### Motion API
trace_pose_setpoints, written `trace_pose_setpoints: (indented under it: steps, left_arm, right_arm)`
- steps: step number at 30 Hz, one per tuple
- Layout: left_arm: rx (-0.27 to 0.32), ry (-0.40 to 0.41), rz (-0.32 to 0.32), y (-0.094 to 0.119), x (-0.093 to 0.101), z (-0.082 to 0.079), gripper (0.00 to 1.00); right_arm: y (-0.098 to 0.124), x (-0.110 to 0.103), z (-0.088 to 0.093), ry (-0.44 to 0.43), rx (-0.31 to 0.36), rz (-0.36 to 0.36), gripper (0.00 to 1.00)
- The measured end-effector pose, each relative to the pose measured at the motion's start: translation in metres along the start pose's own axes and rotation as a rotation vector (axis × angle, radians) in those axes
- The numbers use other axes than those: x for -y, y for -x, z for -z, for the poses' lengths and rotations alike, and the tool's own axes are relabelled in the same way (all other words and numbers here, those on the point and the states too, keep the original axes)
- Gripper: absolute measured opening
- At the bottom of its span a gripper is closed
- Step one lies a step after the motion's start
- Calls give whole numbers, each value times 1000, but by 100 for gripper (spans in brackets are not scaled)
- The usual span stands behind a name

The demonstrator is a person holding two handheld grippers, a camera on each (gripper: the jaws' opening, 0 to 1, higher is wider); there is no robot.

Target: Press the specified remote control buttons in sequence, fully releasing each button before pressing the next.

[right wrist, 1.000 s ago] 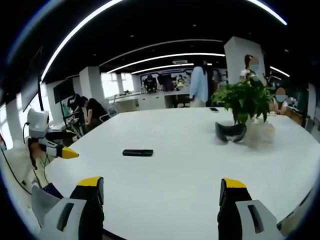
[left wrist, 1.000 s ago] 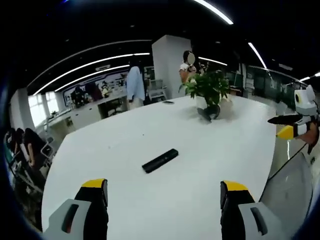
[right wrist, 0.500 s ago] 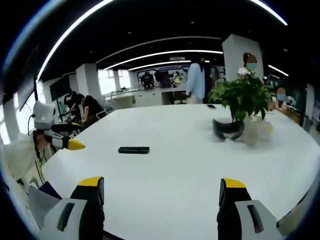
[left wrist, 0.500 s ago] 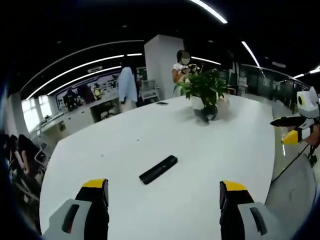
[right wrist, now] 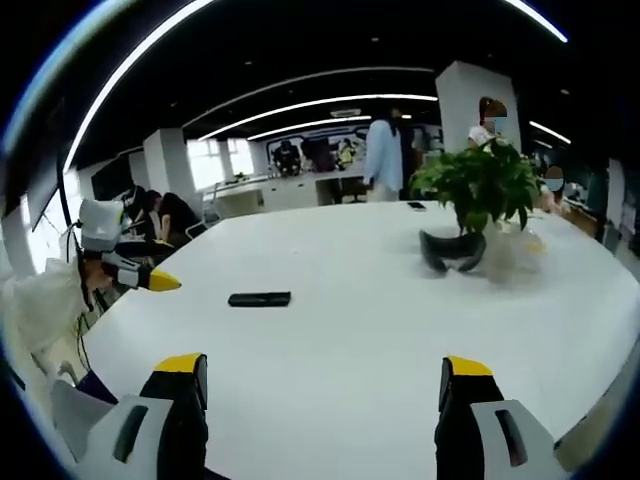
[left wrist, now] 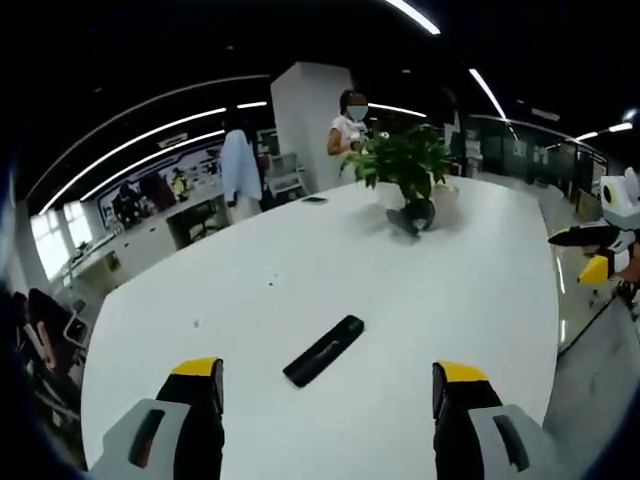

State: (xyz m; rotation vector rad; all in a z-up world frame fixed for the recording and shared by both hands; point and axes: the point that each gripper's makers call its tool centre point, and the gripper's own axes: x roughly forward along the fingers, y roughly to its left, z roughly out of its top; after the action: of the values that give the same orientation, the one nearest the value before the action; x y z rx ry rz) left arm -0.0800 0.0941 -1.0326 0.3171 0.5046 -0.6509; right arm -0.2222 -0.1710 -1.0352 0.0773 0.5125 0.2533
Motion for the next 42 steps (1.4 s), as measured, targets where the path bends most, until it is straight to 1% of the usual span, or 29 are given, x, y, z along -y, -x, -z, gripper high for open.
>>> trace_pose_setpoints:
  steps: [4, 7, 9, 13, 14, 18, 19, 20, 22, 23, 24, 25, 26, 27, 29, 31, 32, 37, 38, 40, 41, 42]
  left_arm:
    - [-20, -18, 14, -12, -6, -2, 86]
    - [-30, -28, 39, -21, -7, -5, 83]
    - [-55, -44, 53, -27, -9, -4, 81]
    - [-100, -51, 86, -41, -12, 0, 79]
    - [-122, -72, 96, -46, -14, 2, 78]
    - [-153, -119, 127, -63, -18, 2, 74]
    - [-177, -143, 154, -68, -17, 5, 72]
    - [-186, -151, 159, -70, -17, 6, 71]
    - [-230, -203, 171, -79, -20, 13, 70]
    - [-256, -212, 192, -86, -19, 18, 70]
    - [-264, -215, 201, -90, -18, 20, 70]
    - [-292, -227, 225, -95, -17, 26, 71]
    - [-317, -236, 236, -98, -16, 30, 71]
    - [-334, -260, 252, -102, -15, 33, 71]
    - [-347, -274, 271, -109, -14, 36, 70]
    - [-381, -303, 305, -115, -13, 43, 69]
    - [-397, -317, 309, -120, -14, 46, 68]
    - [-444, -338, 362, -132, -14, 54, 63]
    - [-454, -353, 372, -136, -15, 57, 61]
    - [-457, -362, 371, -143, -18, 60, 55]
    - [-458, -361, 371, -145, -20, 61, 53]
    - [-481, -330, 402, -146, -17, 66, 53]
  right_arm:
    - [-6, -1, 2, -6, -9, -16, 97]
    - [-11, -4, 4, -8, -22, -30, 98]
    - [-14, -7, 5, 2, -34, -42, 98]
    - [-17, -8, 7, 5, -46, -49, 97]
    - [-18, -7, 8, 1, -49, -49, 97]
    - [-22, -7, 14, -9, -72, -55, 97]
    - [-22, -6, 15, -7, -78, -54, 97]
    - [-22, -7, 16, -3, -84, -54, 97]
    - [-23, -6, 16, -5, -89, -56, 97]
    - [-23, -6, 16, -8, -88, -57, 98]
    - [-24, -6, 15, -15, -85, -59, 98]
    - [-24, -6, 15, -17, -85, -59, 98]
    - [-25, -6, 15, -20, -87, -58, 98]
    - [-26, -6, 15, -18, -90, -56, 98]
    - [-27, -4, 16, -12, -99, -53, 97]
    - [-29, -3, 17, -15, -105, -54, 98]
    - [-29, -2, 18, -18, -106, -52, 98]
    - [-31, 0, 17, -21, -114, -42, 97]
    - [-31, 0, 17, -18, -115, -41, 98]
    - [-31, 0, 16, -8, -115, -37, 97]
    - [-31, 0, 15, -6, -115, -37, 97]
    - [-32, 0, 15, -8, -114, -38, 98]
